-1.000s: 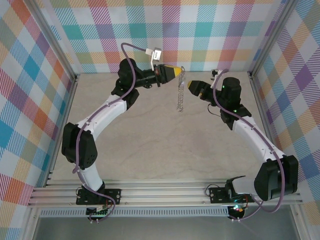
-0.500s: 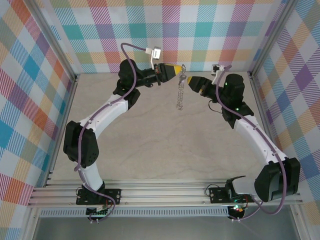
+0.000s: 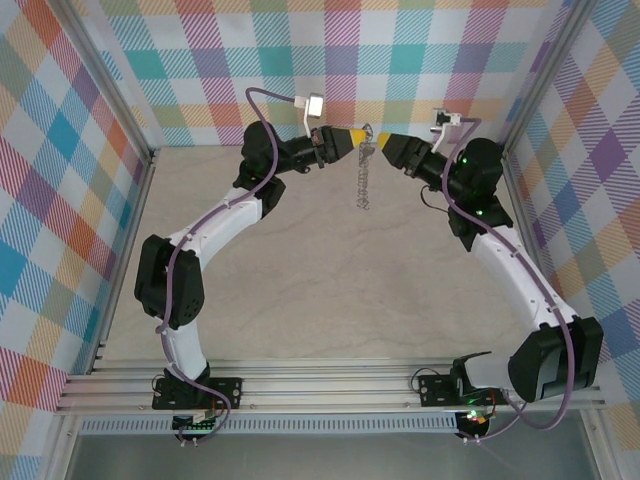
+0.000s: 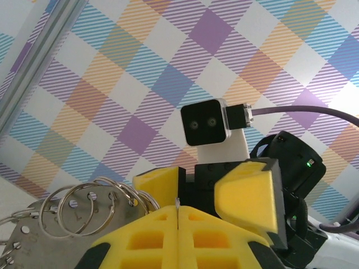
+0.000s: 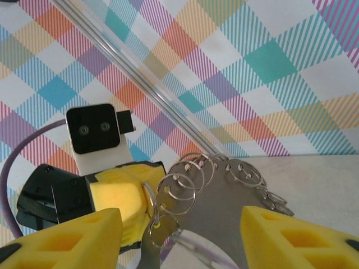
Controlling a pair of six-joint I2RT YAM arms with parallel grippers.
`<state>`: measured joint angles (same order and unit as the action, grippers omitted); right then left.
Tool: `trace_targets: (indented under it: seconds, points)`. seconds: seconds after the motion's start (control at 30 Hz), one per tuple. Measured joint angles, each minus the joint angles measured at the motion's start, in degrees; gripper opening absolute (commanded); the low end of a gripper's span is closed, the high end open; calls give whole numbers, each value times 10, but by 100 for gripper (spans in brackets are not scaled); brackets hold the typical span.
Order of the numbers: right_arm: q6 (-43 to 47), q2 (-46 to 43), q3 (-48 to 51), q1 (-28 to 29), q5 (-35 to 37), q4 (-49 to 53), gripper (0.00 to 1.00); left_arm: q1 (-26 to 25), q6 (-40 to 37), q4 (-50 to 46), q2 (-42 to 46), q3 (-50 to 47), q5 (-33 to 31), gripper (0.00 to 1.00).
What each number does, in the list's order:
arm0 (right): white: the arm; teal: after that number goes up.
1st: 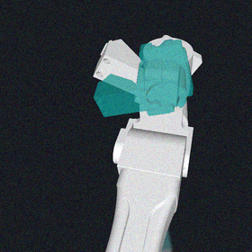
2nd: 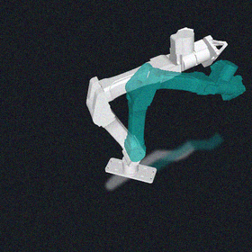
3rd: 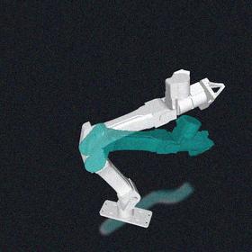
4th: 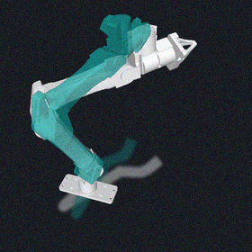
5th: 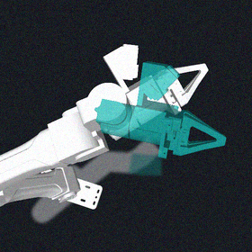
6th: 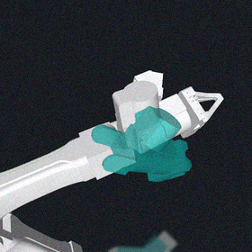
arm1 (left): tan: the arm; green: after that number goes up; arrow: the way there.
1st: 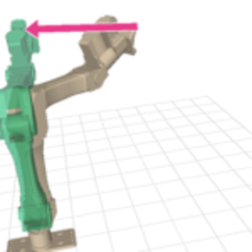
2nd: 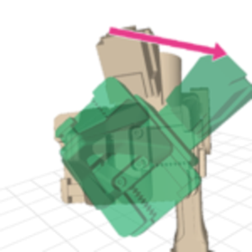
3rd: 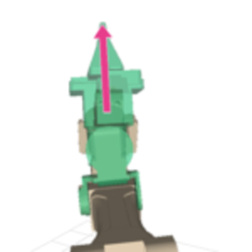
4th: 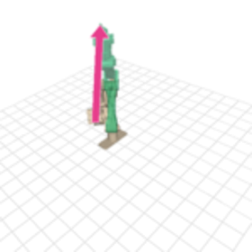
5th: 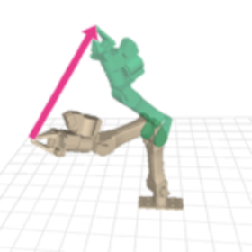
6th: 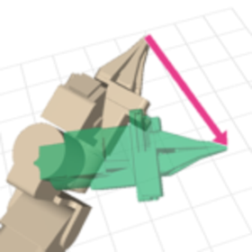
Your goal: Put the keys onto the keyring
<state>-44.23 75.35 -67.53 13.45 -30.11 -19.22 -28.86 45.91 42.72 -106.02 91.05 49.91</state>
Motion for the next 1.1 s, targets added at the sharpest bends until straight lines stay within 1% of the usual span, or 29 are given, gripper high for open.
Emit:
trace_targets:
  seconds: [0.1,0.27,0.5,1.1]
  points:
    - [-18,19,-1,-7,-15,-29,50,0,2,5,0,0,0,0]
    - [-42,46,-1,-7,-40,-67,46,0,2,10,0,0,2,0]
    - [-51,48,-1,-7,-54,-102,41,0,8,10,0,0,2,0]
    - [-79,48,-1,-7,-81,-134,40,0,9,10,0,0,2,0]
